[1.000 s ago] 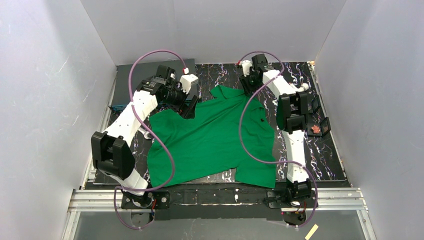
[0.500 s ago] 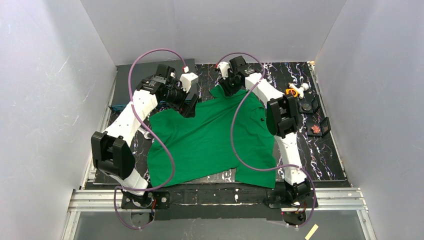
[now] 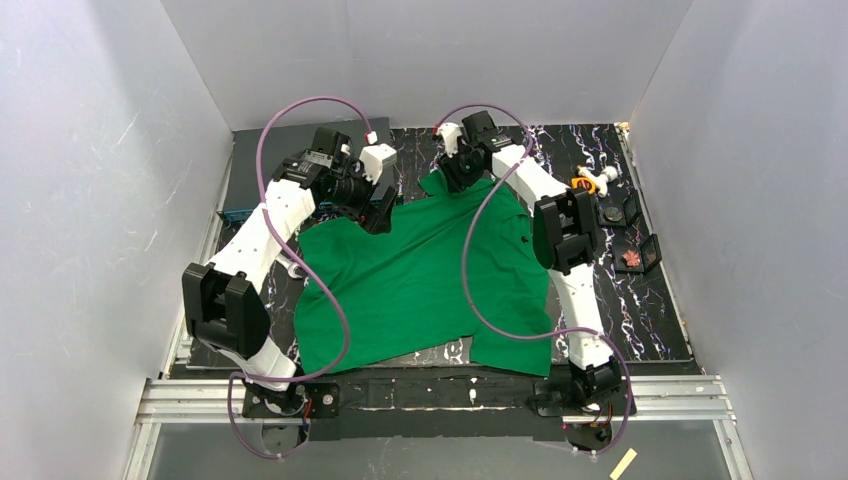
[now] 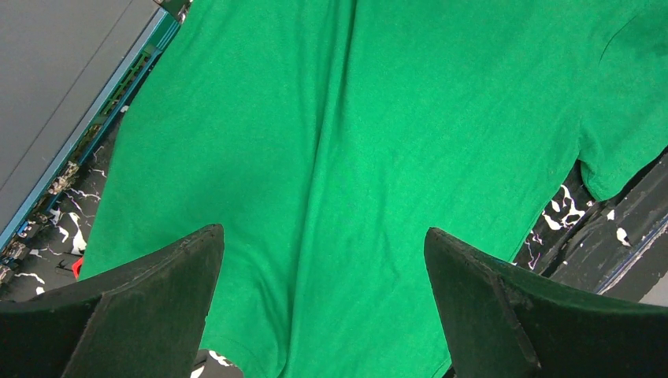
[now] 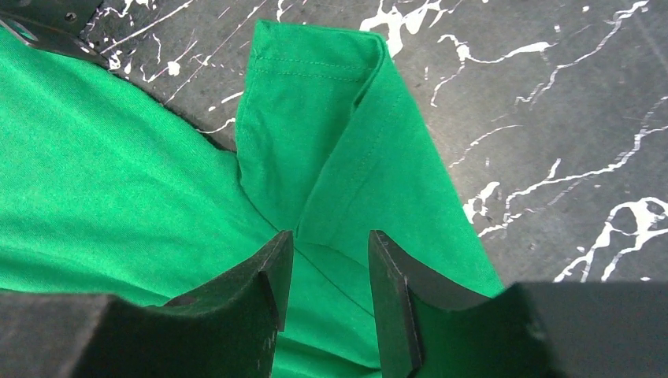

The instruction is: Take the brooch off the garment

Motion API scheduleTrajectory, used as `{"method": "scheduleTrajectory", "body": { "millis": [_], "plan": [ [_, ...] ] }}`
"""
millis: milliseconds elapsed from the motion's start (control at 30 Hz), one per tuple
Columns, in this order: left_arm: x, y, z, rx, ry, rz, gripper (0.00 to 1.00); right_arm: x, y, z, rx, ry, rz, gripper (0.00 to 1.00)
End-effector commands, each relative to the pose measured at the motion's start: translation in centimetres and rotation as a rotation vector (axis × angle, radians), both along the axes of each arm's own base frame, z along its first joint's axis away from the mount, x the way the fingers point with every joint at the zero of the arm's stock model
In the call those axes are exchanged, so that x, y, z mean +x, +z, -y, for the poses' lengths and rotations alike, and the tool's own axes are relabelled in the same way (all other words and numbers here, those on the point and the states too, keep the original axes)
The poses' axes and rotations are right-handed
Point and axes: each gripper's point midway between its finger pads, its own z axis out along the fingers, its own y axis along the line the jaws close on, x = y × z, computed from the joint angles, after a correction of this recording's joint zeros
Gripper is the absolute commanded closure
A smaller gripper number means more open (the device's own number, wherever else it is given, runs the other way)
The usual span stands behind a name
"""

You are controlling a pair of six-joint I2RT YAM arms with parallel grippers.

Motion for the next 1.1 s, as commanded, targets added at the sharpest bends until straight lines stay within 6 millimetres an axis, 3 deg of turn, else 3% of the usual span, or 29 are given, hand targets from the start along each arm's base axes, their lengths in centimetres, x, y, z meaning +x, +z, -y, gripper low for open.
{"method": "scheduleTrajectory", "body": {
  "millis": [0,267,400,633,767,900,1067],
  "plan": [
    [-0.1,0.6,-0.1,-0.008,0.005,0.008,0.02,-0.1,-0.3,-1.2,0.041,0.014,-0.025,0.51],
    [-0.4,0.5,-0.3,-0.005,0.01,0.004,0.02,0.1,-2.0,-1.0,-0.015,0.009,-0.018,0.54],
    [-0.4,0.5,-0.3,-0.004,0.012,0.005,0.02,0.3,-2.1,-0.8,-0.038,0.003,-0.004,0.63],
    [-0.3,0.4,-0.3,-0.005,0.012,0.004,0.02,1.5,0.5,-0.2,-0.059,-0.003,0.091,0.89],
    [-0.3,0.3,-0.3,-0.002,0.011,0.004,0.02,3.2,2.8,0.5,-0.061,-0.033,0.183,0.99],
    [-0.4,0.2,-0.5,0.003,0.014,0.004,0.02,5.9,5.1,2.1,-0.078,-0.104,0.293,0.99],
    [-0.3,0.1,-0.7,0.007,0.018,0.002,0.02,8.3,5.7,4.0,-0.135,-0.147,0.368,0.99]
  ]
}}
